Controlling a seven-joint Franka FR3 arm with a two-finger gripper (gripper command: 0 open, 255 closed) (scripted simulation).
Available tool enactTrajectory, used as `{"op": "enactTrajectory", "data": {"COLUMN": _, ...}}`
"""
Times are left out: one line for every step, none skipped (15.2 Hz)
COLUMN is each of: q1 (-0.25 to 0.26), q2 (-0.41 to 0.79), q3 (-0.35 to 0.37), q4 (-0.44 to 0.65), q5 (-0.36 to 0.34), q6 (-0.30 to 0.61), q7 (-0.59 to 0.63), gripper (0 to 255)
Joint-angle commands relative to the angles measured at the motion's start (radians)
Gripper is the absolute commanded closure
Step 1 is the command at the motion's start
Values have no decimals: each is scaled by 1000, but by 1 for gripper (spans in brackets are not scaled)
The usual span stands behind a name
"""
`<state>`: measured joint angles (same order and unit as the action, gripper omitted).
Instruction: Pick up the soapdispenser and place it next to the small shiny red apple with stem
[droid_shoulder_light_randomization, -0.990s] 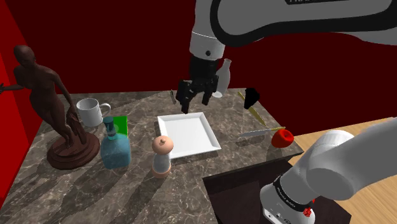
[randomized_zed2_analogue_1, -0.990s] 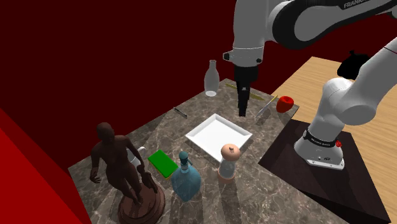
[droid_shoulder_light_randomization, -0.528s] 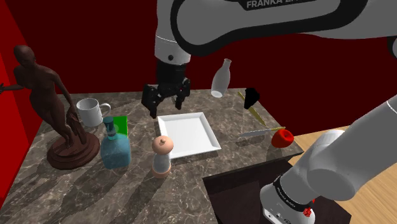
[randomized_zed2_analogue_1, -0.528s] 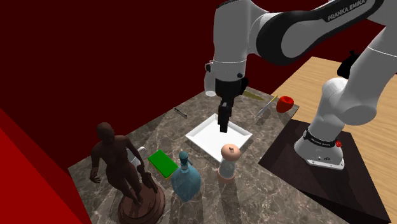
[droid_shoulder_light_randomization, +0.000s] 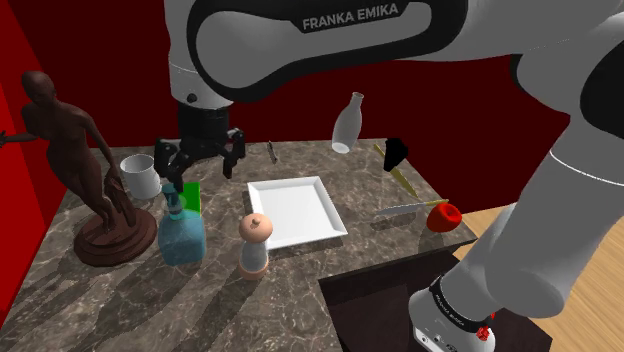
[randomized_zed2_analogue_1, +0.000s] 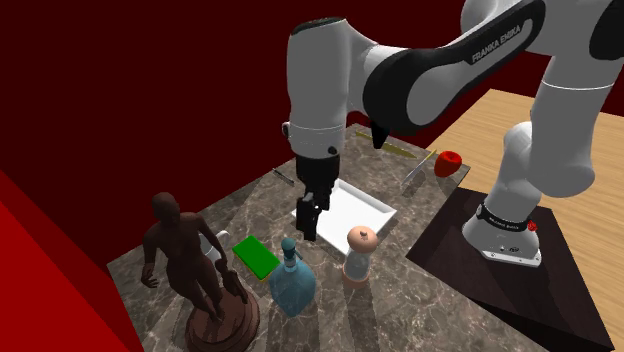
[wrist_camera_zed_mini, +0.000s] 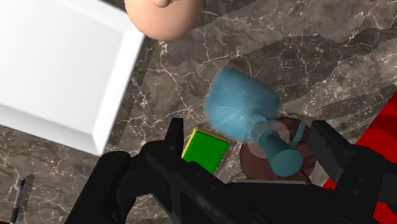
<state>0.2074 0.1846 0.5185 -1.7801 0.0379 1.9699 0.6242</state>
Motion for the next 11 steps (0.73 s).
{"op": "enactTrajectory", "data": {"q1": 32, "q2": 80, "q3": 3, "q4": 82, "q5": -48, "q6": 1, "q7": 48, "gripper": 0}}
{"op": "enactTrajectory", "data": {"q1": 51, "q2": 121, "q3": 2, "q4": 128, "q5": -71, "q6": -3, "q7": 70, "gripper": 0}}
{"op": "enactTrajectory", "data": {"q1": 71, "q2": 162, "q3": -1, "q4": 176, "q5": -94, "q6": -9, "q7": 90, "gripper": 0}}
{"op": "enactTrajectory", "data": {"q1": 77, "q2": 173, "q3": -3, "q4": 189, "q5": -100, "q6": -11, "q7": 95, "gripper": 0}}
{"op": "enactTrajectory", "data": {"q1": 79, "q2": 176, "q3": -4, "q4": 181, "q5": -101, "q6": 1, "q7": 96, "gripper": 0}}
{"op": "enactTrajectory", "data": {"q1": 80, "q2": 180, "q3": -4, "q4": 172, "q5": -103, "q6": 13, "q7": 97, "gripper": 0}}
{"op": "enactTrajectory", "data": {"q1": 81, "q2": 184, "q3": -5, "q4": 164, "q5": -105, "q6": 25, "q7": 99, "gripper": 0}}
{"op": "enactTrajectory", "data": {"q1": 82, "q2": 188, "q3": -6, "q4": 156, "q5": -108, "q6": 37, "q7": 100, "gripper": 0}}
{"op": "enactTrajectory", "data": {"q1": 83, "q2": 193, "q3": -7, "q4": 148, "q5": -110, "q6": 48, "q7": 101, "gripper": 0}}
{"op": "enactTrajectory", "data": {"q1": 85, "q2": 197, "q3": -8, "q4": 141, "q5": -112, "q6": 60, "q7": 103, "gripper": 0}}
{"op": "enactTrajectory", "data": {"q1": 87, "q2": 205, "q3": -9, "q4": 130, "q5": -116, "q6": 78, "q7": 105, "gripper": 0}}
